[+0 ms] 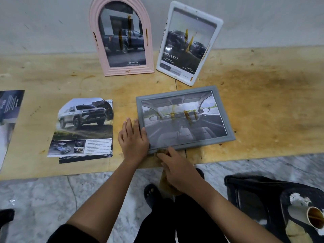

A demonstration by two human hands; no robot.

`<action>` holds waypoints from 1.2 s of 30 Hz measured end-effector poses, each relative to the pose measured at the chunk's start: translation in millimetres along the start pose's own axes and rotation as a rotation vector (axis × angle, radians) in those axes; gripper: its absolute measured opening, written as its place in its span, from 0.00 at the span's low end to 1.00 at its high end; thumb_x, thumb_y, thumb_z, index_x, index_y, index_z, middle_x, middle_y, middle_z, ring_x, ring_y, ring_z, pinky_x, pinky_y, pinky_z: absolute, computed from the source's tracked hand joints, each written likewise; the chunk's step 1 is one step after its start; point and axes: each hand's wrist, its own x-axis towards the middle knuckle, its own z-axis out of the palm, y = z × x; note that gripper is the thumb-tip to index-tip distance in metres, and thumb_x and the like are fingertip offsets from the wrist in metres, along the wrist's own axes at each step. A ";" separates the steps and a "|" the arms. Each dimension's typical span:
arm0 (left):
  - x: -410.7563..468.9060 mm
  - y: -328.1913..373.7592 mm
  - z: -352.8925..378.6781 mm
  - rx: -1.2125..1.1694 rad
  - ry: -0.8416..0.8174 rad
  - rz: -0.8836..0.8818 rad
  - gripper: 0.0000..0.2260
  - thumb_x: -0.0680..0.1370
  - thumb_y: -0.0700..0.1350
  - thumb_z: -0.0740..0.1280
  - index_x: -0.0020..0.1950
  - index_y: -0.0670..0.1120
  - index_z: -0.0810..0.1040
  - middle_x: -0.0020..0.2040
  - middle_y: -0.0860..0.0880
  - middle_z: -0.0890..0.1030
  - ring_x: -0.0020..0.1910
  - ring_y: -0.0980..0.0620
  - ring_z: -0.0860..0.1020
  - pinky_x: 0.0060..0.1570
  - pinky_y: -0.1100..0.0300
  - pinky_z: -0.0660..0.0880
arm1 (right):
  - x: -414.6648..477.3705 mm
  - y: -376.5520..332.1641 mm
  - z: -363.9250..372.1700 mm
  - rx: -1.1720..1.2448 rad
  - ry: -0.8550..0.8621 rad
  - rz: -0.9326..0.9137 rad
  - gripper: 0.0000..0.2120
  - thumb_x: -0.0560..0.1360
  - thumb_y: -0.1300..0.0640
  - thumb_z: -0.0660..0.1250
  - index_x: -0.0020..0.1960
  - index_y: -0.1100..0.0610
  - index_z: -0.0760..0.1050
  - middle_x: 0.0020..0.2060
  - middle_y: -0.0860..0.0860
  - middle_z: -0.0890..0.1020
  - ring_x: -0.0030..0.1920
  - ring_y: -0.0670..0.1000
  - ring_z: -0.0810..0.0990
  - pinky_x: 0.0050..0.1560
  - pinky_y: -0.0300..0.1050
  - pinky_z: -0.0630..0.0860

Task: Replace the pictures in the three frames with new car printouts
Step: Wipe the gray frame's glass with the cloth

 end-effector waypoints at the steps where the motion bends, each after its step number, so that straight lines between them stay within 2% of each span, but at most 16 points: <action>1: -0.1 -1.0 0.3 0.001 -0.003 -0.001 0.29 0.76 0.57 0.42 0.70 0.45 0.65 0.74 0.43 0.62 0.74 0.44 0.58 0.69 0.46 0.54 | -2.2 1.3 -5.5 0.106 0.009 0.010 0.12 0.79 0.59 0.57 0.59 0.53 0.74 0.52 0.49 0.71 0.48 0.49 0.73 0.49 0.37 0.71; 2: -0.2 -1.3 0.5 0.001 -0.003 -0.002 0.29 0.76 0.57 0.42 0.71 0.45 0.65 0.74 0.44 0.62 0.74 0.45 0.57 0.69 0.46 0.53 | -3.8 5.0 -13.0 0.217 0.030 0.038 0.10 0.79 0.59 0.58 0.55 0.49 0.75 0.49 0.46 0.70 0.47 0.43 0.72 0.49 0.29 0.68; 4: -0.4 -0.7 0.5 -0.011 -0.006 -0.013 0.28 0.77 0.57 0.43 0.72 0.46 0.64 0.75 0.45 0.60 0.74 0.46 0.56 0.70 0.48 0.51 | -4.9 10.0 -35.4 0.485 0.104 0.173 0.14 0.79 0.63 0.59 0.46 0.44 0.74 0.44 0.42 0.73 0.45 0.36 0.72 0.49 0.25 0.65; 5: 0.2 -0.6 0.5 -0.017 -0.014 -0.021 0.27 0.78 0.56 0.44 0.72 0.46 0.63 0.75 0.45 0.59 0.75 0.47 0.55 0.70 0.49 0.50 | -5.1 16.4 -45.6 0.675 0.152 0.261 0.15 0.78 0.66 0.59 0.45 0.46 0.74 0.43 0.42 0.75 0.44 0.35 0.74 0.48 0.26 0.67; 7: 1.0 -0.5 0.6 -0.024 -0.028 -0.031 0.26 0.78 0.55 0.45 0.73 0.47 0.62 0.76 0.46 0.58 0.75 0.48 0.53 0.70 0.50 0.49 | -6.2 30.7 -66.6 0.950 0.276 0.438 0.12 0.78 0.67 0.57 0.46 0.53 0.76 0.41 0.48 0.79 0.43 0.44 0.77 0.47 0.36 0.71; 8: 0.8 -0.7 0.7 -0.023 -0.030 -0.034 0.26 0.78 0.54 0.45 0.73 0.47 0.62 0.76 0.46 0.57 0.75 0.48 0.53 0.71 0.51 0.48 | -7.8 38.9 -74.5 0.910 0.354 0.493 0.11 0.78 0.66 0.57 0.46 0.54 0.75 0.41 0.50 0.79 0.45 0.48 0.76 0.48 0.40 0.70; 10: 0.3 -0.5 1.2 -0.020 -0.027 -0.035 0.26 0.78 0.54 0.45 0.73 0.46 0.62 0.76 0.46 0.57 0.75 0.48 0.53 0.71 0.50 0.48 | -9.6 55.3 -85.8 0.531 0.416 0.493 0.08 0.79 0.63 0.58 0.47 0.55 0.74 0.44 0.51 0.77 0.48 0.52 0.74 0.47 0.43 0.68; 13: -0.1 0.0 2.5 -0.028 -0.019 -0.037 0.26 0.78 0.53 0.45 0.74 0.46 0.62 0.76 0.45 0.58 0.75 0.47 0.54 0.71 0.50 0.49 | -7.6 61.0 -85.9 -0.187 0.255 0.453 0.07 0.79 0.57 0.56 0.53 0.57 0.71 0.52 0.53 0.73 0.52 0.56 0.73 0.42 0.47 0.68; 15: -0.4 -0.6 3.1 -0.027 -0.013 -0.031 0.26 0.78 0.53 0.45 0.74 0.46 0.62 0.76 0.45 0.58 0.75 0.47 0.54 0.71 0.50 0.49 | -3.4 54.5 -74.5 -0.392 0.111 0.433 0.11 0.79 0.56 0.55 0.57 0.57 0.71 0.58 0.54 0.71 0.57 0.57 0.71 0.41 0.47 0.68; 17: -0.1 -1.2 2.7 -0.026 -0.011 -0.030 0.26 0.78 0.53 0.45 0.74 0.45 0.61 0.76 0.45 0.58 0.75 0.47 0.54 0.71 0.50 0.49 | -0.7 46.7 -64.2 -0.455 0.063 0.397 0.12 0.78 0.57 0.56 0.60 0.56 0.71 0.61 0.53 0.69 0.60 0.55 0.69 0.41 0.46 0.68; 20: -0.3 -0.7 2.6 -0.029 -0.008 -0.034 0.25 0.79 0.53 0.45 0.74 0.45 0.62 0.76 0.45 0.58 0.75 0.47 0.53 0.72 0.50 0.49 | 2.6 43.9 -57.2 -0.509 0.091 0.389 0.10 0.75 0.61 0.60 0.55 0.58 0.73 0.56 0.54 0.72 0.58 0.56 0.71 0.39 0.45 0.65; 23: -0.3 -0.1 2.5 -0.037 -0.009 -0.038 0.25 0.79 0.53 0.45 0.74 0.46 0.61 0.76 0.45 0.58 0.75 0.47 0.53 0.72 0.50 0.48 | 5.0 41.0 -52.5 -0.527 0.118 0.320 0.08 0.58 0.69 0.70 0.36 0.63 0.76 0.38 0.60 0.76 0.38 0.62 0.78 0.29 0.46 0.67; 25: -0.5 -0.3 2.3 -0.038 -0.014 -0.041 0.26 0.79 0.53 0.45 0.74 0.46 0.61 0.76 0.46 0.57 0.75 0.48 0.52 0.72 0.50 0.47 | 7.9 36.1 -48.2 -0.591 0.118 0.297 0.09 0.50 0.69 0.70 0.28 0.62 0.74 0.30 0.59 0.75 0.29 0.59 0.77 0.25 0.44 0.70; 28: -0.6 -0.1 2.0 -0.039 -0.015 -0.048 0.26 0.78 0.53 0.45 0.74 0.46 0.61 0.77 0.46 0.56 0.76 0.48 0.52 0.72 0.51 0.46 | 12.2 23.7 -45.7 -0.692 0.136 0.246 0.04 0.51 0.64 0.67 0.25 0.59 0.74 0.27 0.56 0.75 0.27 0.55 0.76 0.25 0.41 0.71; 31: -0.3 0.9 1.6 -0.044 -0.007 -0.049 0.26 0.78 0.53 0.45 0.74 0.46 0.61 0.76 0.46 0.57 0.76 0.48 0.52 0.72 0.51 0.46 | 14.8 9.1 -42.2 -0.747 0.211 0.221 0.01 0.52 0.60 0.64 0.23 0.55 0.74 0.25 0.52 0.75 0.24 0.51 0.74 0.23 0.36 0.67; 36: 0.5 0.7 1.4 -0.043 -0.018 -0.062 0.26 0.78 0.53 0.45 0.74 0.46 0.61 0.76 0.46 0.57 0.76 0.48 0.52 0.72 0.50 0.46 | 30.6 -13.3 -9.9 -0.660 0.230 0.140 0.03 0.56 0.57 0.65 0.26 0.56 0.77 0.29 0.51 0.79 0.28 0.49 0.76 0.24 0.37 0.69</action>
